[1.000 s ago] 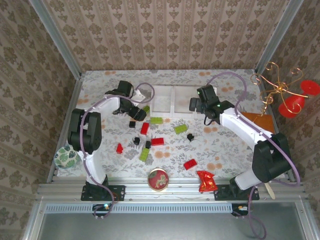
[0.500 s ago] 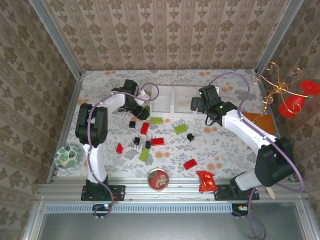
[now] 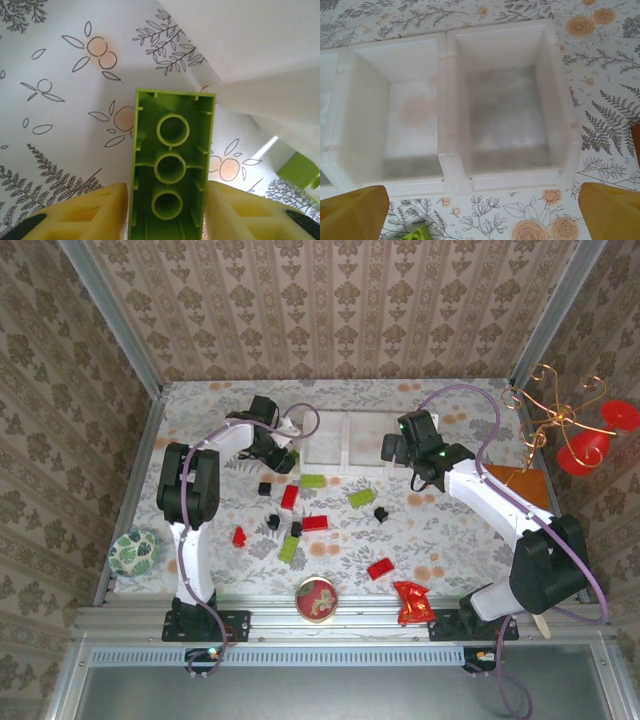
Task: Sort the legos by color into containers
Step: Pick up the lego from the center of the table.
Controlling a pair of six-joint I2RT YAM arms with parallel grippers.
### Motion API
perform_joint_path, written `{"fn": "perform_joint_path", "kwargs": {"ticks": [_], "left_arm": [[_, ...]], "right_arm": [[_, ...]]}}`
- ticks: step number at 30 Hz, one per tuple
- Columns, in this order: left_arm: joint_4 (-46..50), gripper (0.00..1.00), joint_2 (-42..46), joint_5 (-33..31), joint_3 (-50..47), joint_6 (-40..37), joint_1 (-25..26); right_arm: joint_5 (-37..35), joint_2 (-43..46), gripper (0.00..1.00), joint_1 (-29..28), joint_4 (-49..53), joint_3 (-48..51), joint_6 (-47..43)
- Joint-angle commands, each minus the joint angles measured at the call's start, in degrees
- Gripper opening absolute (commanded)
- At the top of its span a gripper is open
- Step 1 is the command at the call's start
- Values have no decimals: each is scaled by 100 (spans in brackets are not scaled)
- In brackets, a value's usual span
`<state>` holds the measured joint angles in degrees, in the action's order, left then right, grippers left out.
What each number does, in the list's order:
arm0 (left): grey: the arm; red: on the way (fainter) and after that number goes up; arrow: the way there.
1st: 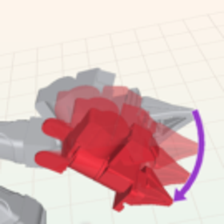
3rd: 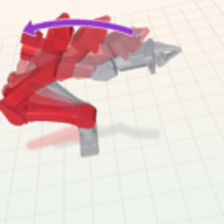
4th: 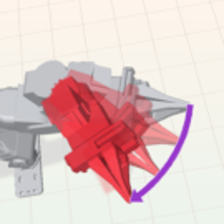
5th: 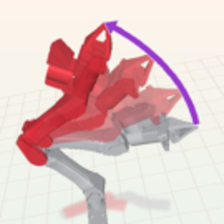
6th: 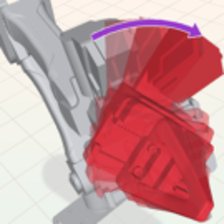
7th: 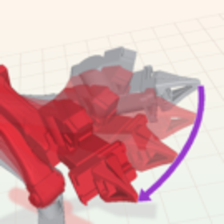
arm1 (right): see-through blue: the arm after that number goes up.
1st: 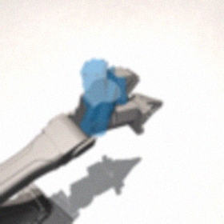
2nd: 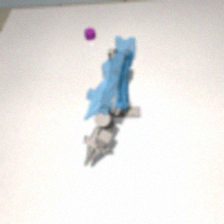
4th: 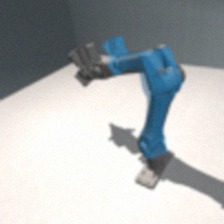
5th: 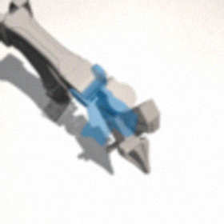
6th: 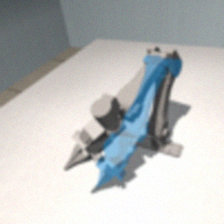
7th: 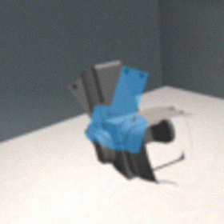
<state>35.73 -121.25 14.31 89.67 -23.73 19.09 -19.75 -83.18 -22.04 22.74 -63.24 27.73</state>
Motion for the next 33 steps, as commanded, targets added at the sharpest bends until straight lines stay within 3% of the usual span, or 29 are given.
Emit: {"fn": "perform_joint_path", "kwargs": {"ticks": [1, 5, 14, 23, 33], "left_arm": [[172, 42, -100, -197, 104, -5, -10], [172, 50, -116, -275, 40, 4, -20], [224, 45, -210, -498, 126, 52, -44], [178, 20, -155, -630, 103, 190, -46], [-325, 0, 725, -983, -501, 820, -147]], "right_arm": [[-113, 179, 98, -22, 29, 68, 134], [-84, 180, 98, -20, -15, 91, 137], [17, 124, 98, -19, -59, 81, 179], [63, 170, 98, -37, -35, 128, 215], [-404, 546, 100, -37, 95, 380, 400]]}}
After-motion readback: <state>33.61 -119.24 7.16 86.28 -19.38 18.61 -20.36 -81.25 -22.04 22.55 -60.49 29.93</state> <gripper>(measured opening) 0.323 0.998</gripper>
